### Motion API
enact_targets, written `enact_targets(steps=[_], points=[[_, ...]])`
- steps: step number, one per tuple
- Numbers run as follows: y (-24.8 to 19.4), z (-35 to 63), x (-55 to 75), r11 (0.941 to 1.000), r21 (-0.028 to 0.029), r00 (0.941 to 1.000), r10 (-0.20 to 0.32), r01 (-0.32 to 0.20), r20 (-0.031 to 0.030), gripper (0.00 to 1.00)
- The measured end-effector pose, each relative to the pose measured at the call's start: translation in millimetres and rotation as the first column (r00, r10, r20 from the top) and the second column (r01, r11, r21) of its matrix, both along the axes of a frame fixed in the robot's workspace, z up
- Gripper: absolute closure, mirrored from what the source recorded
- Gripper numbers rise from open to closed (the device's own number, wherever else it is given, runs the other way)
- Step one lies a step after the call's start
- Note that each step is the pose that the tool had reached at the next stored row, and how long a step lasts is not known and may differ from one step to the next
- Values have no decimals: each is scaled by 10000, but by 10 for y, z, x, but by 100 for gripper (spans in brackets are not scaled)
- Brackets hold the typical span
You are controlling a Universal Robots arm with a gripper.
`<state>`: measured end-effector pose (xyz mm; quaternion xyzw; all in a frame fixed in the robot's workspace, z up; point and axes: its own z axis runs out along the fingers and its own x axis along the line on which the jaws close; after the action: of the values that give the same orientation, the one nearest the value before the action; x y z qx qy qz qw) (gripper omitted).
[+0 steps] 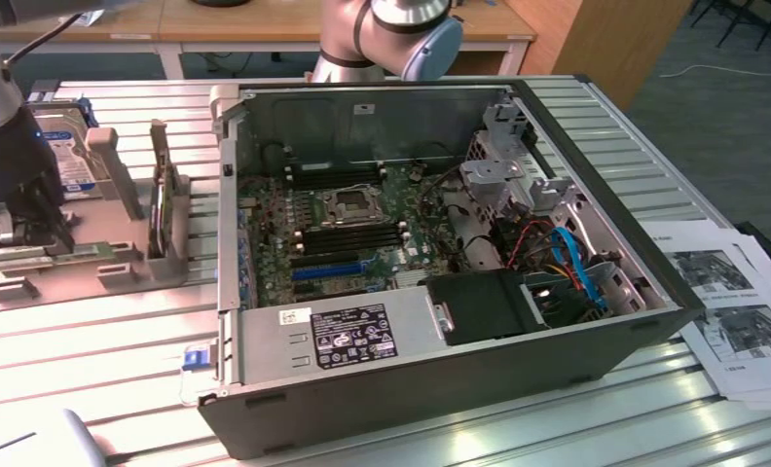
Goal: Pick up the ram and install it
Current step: 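Pick up the ram and move it above insertion slot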
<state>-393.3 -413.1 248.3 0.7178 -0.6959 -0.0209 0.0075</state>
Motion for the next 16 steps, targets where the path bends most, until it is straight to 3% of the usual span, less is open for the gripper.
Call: enact_targets(steps=[16], points=[[0,344,28,10000,-1,9998,0,0,-202,88]])
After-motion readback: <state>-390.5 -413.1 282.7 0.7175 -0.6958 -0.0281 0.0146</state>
